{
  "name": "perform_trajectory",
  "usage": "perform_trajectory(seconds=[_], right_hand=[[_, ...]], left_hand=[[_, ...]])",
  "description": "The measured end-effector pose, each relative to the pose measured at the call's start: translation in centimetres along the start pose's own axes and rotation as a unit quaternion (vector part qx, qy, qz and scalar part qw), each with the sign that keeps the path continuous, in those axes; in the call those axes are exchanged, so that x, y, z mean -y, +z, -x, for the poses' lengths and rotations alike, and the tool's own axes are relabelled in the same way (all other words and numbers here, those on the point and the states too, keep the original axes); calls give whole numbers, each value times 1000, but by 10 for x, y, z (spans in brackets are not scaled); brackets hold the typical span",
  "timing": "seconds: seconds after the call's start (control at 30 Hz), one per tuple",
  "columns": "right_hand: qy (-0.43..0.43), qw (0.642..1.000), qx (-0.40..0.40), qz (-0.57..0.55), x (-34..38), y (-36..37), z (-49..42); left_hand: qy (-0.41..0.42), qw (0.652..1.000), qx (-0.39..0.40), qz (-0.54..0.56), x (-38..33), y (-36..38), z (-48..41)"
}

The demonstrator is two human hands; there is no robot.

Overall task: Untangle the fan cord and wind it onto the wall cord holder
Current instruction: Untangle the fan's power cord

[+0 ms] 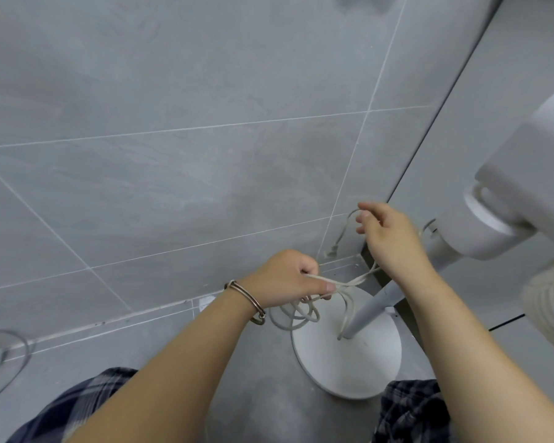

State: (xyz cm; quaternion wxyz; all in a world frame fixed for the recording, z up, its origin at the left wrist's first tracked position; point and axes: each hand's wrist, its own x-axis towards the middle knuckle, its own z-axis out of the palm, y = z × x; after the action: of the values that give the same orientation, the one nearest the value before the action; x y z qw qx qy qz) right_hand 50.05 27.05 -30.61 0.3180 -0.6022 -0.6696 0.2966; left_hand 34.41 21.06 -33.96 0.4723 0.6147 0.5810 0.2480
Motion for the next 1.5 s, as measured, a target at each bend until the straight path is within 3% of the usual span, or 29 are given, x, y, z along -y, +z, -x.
perform_trajectory(seconds=[0.17,0.43,0.57,0.67,0.73,0.9,1.1,1.3,1.5], right_hand=[[-10,993,-3,120,5,-4,5],[-18,991,-87,101,16,-13,11],[35,971,-2,238,17,-15,12],[107,928,172,313,7,-7,11],[138,905,272,297,0,0,13],[119,897,362,225,-6,6,12],[76,904,379,183,-1,-4,12],[54,913,397,-74,9,-16,14],[26,901,364,-233,19,-19,18]], left_hand=[[3,991,5,135,-9,-10,6],[-21,988,-100,118,-5,-15,1],[-25,983,-145,114,-3,-14,-3],[-25,978,-175,112,-2,-16,-5],[-22,977,-179,114,-2,-17,-5],[-8,974,-186,130,-4,-17,-5],[5,971,-213,111,-3,-18,-6],[-29,965,-211,156,0,-26,-7],[-22,978,-168,123,-6,-26,-4]])
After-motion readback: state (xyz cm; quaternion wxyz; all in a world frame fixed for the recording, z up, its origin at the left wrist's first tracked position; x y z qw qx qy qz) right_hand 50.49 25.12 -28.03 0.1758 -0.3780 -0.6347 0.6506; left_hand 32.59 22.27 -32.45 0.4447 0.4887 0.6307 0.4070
